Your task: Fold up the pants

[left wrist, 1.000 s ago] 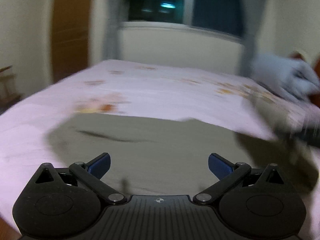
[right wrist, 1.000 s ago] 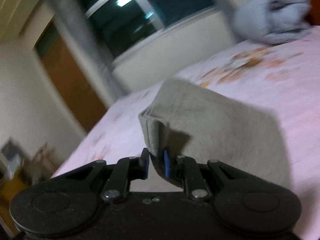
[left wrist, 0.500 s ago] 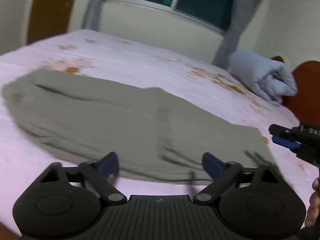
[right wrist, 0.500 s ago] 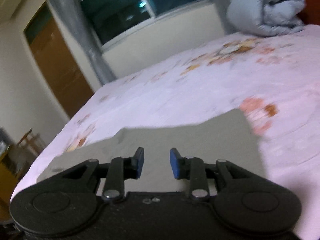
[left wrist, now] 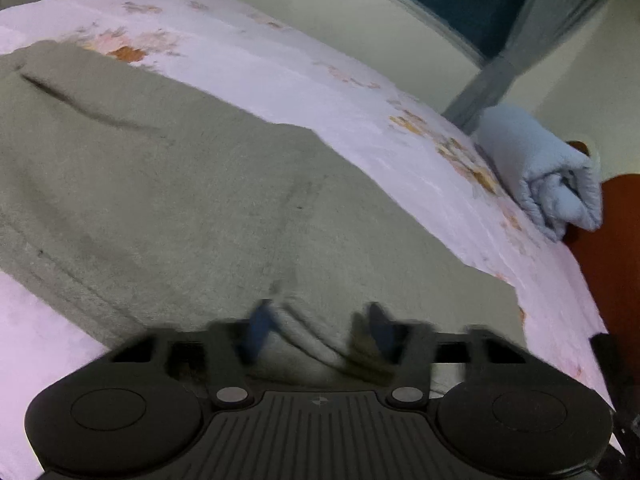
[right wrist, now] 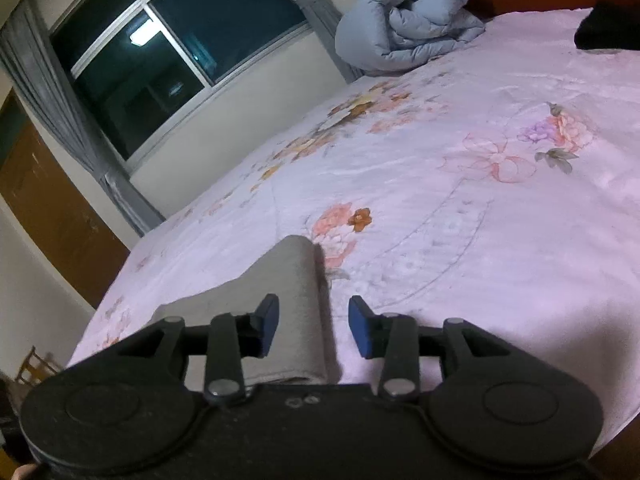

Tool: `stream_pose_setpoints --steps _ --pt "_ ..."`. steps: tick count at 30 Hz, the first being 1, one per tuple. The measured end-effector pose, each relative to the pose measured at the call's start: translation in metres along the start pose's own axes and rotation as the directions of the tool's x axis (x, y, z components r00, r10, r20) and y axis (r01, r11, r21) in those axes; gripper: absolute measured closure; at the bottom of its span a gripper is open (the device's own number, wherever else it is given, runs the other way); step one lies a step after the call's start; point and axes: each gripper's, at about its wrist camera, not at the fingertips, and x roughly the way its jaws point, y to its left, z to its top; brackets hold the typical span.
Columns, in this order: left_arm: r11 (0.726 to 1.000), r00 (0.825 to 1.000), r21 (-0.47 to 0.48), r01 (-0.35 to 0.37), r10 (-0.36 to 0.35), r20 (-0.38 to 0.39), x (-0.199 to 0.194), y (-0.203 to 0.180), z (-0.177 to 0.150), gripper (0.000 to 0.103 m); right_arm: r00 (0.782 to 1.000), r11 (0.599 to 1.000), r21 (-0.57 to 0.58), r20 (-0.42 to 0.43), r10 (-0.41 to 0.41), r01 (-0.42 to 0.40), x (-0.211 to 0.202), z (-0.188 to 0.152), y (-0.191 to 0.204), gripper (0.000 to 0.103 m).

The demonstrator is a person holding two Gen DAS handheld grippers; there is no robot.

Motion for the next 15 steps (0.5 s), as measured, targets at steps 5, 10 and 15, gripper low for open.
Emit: stream_pose_setpoints --steps 5,10,15 --pt "0.996 0.996 -0.038 0.077 -0.075 0.049 -0.018 0.011 0.0 0.086 0.998 1.0 -0.023 -0.057 0.004 -0.005 0.01 -0.005 0.002 0.063" --pt "1.0 1.0 -0.015 0.025 -0.025 0.005 -0.011 0.016 -0.006 0.085 0.995 0.995 -0.044 -0.044 0.088 -0.09 0.002 -0.006 0.009 0.059" --pt "0.999 0.999 -0.021 0.036 -0.036 -0.002 -0.006 0.017 -0.007 0.084 0.977 0.984 -0.022 -0.127 0.17 -0.175 0.008 -0.014 0.021 0.054"
